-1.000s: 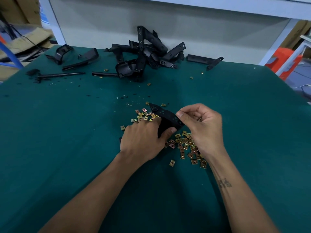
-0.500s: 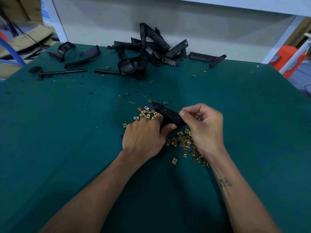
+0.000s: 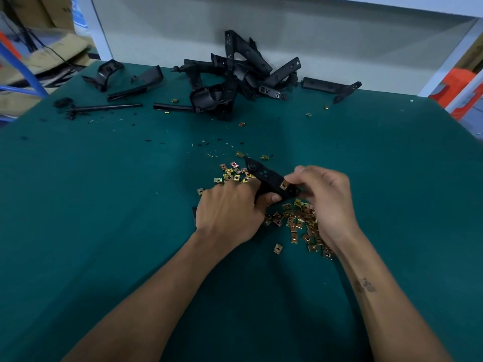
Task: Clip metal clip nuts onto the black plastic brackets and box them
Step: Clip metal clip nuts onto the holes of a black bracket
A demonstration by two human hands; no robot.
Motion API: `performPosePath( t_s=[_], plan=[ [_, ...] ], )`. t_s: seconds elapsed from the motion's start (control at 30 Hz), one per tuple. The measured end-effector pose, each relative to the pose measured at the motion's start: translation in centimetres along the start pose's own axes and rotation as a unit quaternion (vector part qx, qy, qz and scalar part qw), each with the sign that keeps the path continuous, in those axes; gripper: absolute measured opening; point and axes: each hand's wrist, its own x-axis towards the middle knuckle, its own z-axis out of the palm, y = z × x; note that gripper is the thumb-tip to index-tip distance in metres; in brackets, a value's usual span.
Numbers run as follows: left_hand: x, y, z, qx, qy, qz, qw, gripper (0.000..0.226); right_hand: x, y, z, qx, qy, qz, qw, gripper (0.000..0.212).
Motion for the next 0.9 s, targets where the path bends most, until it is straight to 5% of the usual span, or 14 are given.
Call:
performPosePath(
  t_s=[0.1, 0.2, 0.33, 0.5, 0.73, 0.9],
  plan=[
    [0.2, -0.1, 0.0, -0.016, -0.006, -0.010, 1.000, 0.068, 0.5, -0.1, -1.3, -0.024, -0.002, -0.006, 1.000, 0.043],
    [0.3, -0.2, 0.1, -0.033, -0.001, -0.014, 0.999, 0.063, 0.9, 0.1, -2.6, -0.118, 0.049, -0.038, 0.991, 0.031],
    [0.2, -0.1, 0.2, -0.046, 0.000, -0.014, 0.999, 0.048, 0.8, 0.7, -3.3, -0.313, -0.019, -0.046, 0.949, 0.020],
    [0.2, -0.1, 0.1, -0.032, 0.000, -0.015, 0.999, 0.055, 0.6, 0.9, -2.7, -0.426, -0.065, -0.048, 0.901, 0.019],
    [0.2, -0.1, 0.2, -0.025, 0.006, -0.013, 1.000, 0.058, 0.1, 0.5, -2.1, -0.461, -0.078, -0.041, 0.883, 0.017],
    [0.2, -0.2, 0.3, -0.036, 0.005, -0.001, 0.999, 0.058, 0.3, 0.7, -2.8, -0.412, -0.038, -0.062, 0.908, 0.018]
  ],
)
